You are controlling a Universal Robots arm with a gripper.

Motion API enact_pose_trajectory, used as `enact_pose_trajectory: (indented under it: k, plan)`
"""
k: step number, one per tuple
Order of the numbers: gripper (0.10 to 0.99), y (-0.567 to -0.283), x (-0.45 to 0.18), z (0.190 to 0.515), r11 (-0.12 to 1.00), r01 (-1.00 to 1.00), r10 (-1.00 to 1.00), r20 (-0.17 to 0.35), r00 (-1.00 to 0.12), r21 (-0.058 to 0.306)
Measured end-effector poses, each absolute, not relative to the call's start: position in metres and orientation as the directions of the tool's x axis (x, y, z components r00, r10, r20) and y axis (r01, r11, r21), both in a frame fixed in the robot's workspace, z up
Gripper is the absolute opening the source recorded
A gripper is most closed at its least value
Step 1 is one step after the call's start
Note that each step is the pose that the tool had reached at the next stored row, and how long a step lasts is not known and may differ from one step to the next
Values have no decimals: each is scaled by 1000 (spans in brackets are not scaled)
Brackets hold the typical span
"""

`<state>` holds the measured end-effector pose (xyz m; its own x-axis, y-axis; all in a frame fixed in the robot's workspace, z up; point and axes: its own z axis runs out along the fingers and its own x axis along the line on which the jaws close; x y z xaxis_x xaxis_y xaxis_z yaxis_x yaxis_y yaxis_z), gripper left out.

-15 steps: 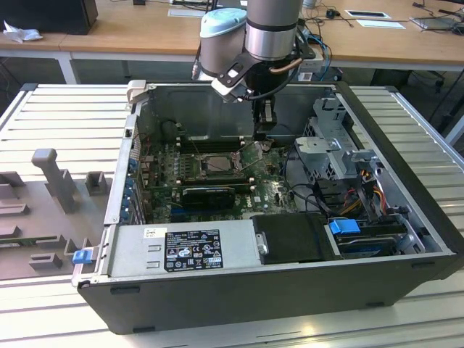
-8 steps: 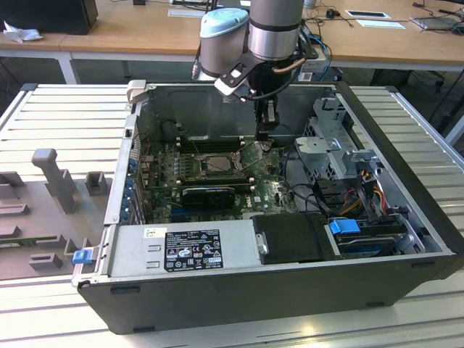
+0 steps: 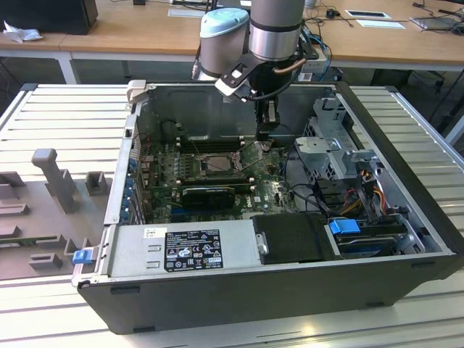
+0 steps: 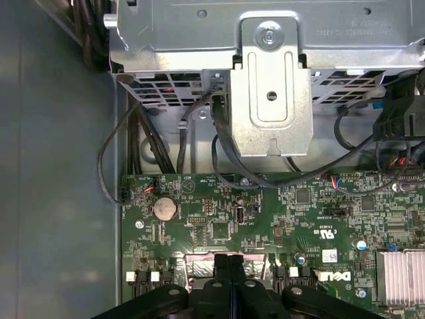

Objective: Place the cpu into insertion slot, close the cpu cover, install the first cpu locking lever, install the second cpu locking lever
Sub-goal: 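Close the cpu cover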

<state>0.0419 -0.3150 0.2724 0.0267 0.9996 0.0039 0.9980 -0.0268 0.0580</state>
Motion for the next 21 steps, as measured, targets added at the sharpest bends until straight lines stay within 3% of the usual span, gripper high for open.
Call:
enact_pose_trajectory:
  k: [15,17,21]
  plan:
    - [106,-315,65,245,-26,998,1000,3,26,57]
    - [106,-315,63,245,-26,999,1000,4,26,35]
    - [106,-315,58,245,-26,999,1000,4,26,31]
